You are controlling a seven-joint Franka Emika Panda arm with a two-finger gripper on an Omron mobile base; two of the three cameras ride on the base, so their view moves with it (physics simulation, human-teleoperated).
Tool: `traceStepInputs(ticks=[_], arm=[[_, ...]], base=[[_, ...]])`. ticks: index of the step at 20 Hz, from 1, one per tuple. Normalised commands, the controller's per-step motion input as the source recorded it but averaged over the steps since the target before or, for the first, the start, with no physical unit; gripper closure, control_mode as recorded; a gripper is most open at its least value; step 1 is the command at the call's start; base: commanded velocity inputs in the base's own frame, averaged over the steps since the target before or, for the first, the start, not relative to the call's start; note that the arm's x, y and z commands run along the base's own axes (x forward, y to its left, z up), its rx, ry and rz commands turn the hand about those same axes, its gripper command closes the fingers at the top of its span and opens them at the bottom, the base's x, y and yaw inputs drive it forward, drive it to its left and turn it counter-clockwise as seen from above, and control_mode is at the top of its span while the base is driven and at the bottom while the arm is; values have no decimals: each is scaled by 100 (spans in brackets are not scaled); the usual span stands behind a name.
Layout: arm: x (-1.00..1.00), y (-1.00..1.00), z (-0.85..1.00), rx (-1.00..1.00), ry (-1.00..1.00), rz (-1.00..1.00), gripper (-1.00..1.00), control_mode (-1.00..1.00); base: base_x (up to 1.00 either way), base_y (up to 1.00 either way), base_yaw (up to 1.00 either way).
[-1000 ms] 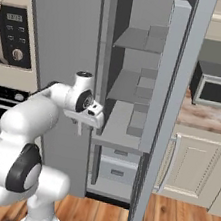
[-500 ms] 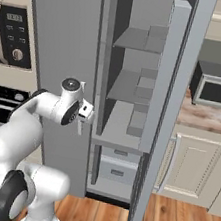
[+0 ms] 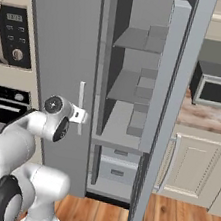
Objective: Place one of the steaks on the plate and the other in the bowl. Then place the bowl in the fridge.
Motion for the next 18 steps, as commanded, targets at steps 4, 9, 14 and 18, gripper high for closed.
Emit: traceStepInputs(ticks=[4, 9, 14, 18], arm=[[31, 20, 6, -2, 12, -3, -100, -100], [1, 15, 10, -2, 3, -2, -100, -100], [17, 18, 8, -1, -1, 0, -100, -100], [41, 39, 3, 0, 0, 0, -100, -100]], base=[[0, 0, 0], [0, 0, 0], [0, 0, 0], [0, 0, 0]])
